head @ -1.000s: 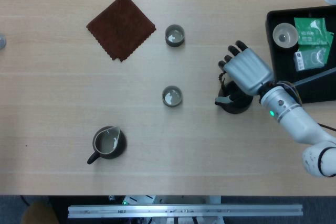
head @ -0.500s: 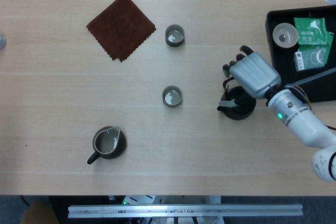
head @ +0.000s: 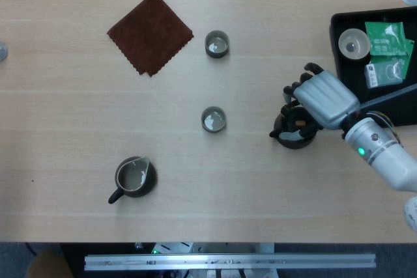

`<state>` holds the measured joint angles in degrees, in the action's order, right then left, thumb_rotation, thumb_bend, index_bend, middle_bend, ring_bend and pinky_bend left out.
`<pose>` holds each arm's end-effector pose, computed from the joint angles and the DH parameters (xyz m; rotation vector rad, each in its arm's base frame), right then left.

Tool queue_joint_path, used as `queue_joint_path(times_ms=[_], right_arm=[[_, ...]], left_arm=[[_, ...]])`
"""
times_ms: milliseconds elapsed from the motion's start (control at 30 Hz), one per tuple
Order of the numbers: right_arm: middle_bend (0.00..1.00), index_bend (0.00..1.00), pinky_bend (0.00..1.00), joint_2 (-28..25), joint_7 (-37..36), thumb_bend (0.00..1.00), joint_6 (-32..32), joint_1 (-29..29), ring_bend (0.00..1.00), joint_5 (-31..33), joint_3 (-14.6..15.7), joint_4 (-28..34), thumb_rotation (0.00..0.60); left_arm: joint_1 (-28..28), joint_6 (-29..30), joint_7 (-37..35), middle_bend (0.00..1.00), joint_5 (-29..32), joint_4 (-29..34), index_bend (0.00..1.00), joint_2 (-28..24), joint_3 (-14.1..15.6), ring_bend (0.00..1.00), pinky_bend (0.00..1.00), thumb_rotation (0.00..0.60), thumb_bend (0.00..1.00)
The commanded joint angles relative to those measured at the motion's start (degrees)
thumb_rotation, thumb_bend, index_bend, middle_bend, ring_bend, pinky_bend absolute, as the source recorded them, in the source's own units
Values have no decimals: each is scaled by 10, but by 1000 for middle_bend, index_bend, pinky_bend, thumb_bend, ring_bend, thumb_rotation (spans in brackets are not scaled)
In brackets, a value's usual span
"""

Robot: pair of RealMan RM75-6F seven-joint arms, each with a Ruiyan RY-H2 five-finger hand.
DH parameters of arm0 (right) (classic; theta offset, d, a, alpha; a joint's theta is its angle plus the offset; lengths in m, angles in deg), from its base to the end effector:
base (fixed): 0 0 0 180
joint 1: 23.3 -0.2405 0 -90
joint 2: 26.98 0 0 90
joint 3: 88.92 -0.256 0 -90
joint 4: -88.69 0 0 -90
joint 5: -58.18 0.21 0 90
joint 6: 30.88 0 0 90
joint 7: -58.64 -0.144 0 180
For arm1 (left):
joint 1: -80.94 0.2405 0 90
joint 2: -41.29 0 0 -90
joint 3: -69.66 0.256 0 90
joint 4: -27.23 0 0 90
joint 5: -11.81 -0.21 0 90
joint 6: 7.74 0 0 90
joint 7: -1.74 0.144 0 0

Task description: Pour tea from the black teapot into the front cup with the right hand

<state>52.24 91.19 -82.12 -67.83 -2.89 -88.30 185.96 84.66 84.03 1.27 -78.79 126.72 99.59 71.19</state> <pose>-0.1646 -0.2951 -0.0089 2.1596 -0.7929 0.6183 -0.3045 0.1190 0.1809 -1.3301 -0.9588 -0.8824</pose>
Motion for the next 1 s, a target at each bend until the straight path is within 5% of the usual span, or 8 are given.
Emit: queue_joint_path(times_ms=[33,533,1000], right_arm=[[509,411,180,3,1,0,3,1,359,-1,4,-2,229],[537,468,180,10,9,0,15,0,385,5,12,1,282],[623,540,180,10,4,0,35,-14,524,29,5,2,298]], left_arm=[[0,1,0,232,0,0,218,0,0,177,149,600,388],[-1,-6,1,232,4,-1,218,2,1,177,149,600,388],[-2,-10,3,232,11,-1,218,2,0,177,149,600,388]])
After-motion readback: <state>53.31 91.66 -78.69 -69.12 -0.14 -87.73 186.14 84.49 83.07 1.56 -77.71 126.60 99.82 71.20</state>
